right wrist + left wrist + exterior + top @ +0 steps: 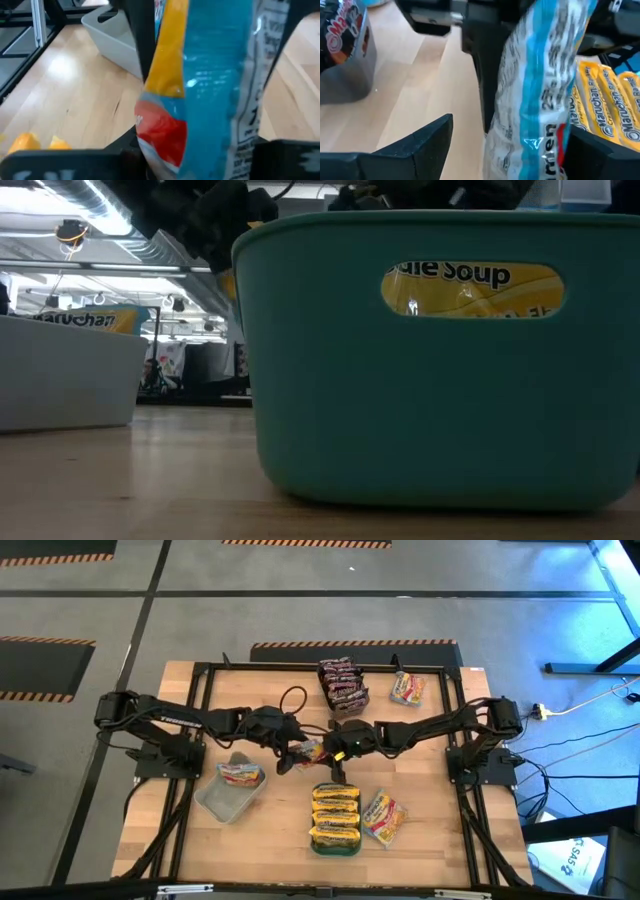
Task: Sort Maruchan noodles
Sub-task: Put the blue noodle pack into the white bin
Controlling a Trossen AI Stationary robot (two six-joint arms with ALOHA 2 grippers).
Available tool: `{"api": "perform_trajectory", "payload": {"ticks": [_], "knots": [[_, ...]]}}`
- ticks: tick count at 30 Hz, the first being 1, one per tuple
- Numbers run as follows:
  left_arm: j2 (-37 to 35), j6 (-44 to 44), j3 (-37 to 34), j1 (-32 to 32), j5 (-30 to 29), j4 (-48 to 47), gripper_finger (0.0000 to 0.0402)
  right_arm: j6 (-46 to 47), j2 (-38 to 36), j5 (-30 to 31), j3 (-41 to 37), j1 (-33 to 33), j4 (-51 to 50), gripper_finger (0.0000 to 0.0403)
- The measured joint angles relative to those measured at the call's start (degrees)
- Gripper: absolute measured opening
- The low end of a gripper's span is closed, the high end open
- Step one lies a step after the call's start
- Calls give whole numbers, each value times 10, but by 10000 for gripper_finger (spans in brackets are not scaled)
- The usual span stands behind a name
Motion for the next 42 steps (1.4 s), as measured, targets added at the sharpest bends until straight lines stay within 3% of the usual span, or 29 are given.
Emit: {"api": "perform_trajectory", "payload": {"ticks": [5, 12, 15, 18, 22, 30, 36, 42], "knots": [[0, 2, 0, -7, -4, -6, 269, 6, 0, -2, 9, 0, -6, 126], [-1, 18, 0, -15, -4, -18, 189, 32, 0, 11, 10, 0, -14, 151], [-14, 23, 6, -20, -5, -43, 167, 49, -21, -14, 25, 0, -102, 171], [-37, 47, 29, -28, -21, -131, 151, 46, -54, -26, 51, 0, -203, 185], [-60, 65, 57, -42, -50, -187, 135, 32, -73, 0, 51, 12, -224, 192], [-60, 65, 58, -40, -88, -219, 131, 24, -61, 51, 50, 19, -226, 193], [-56, 36, 43, -40, -127, -239, 159, 68, -35, 116, 49, 3, -231, 195], [-20, 2, -3, -60, -125, -180, 171, 111, 7, 33, 49, -56, -225, 165]]}}
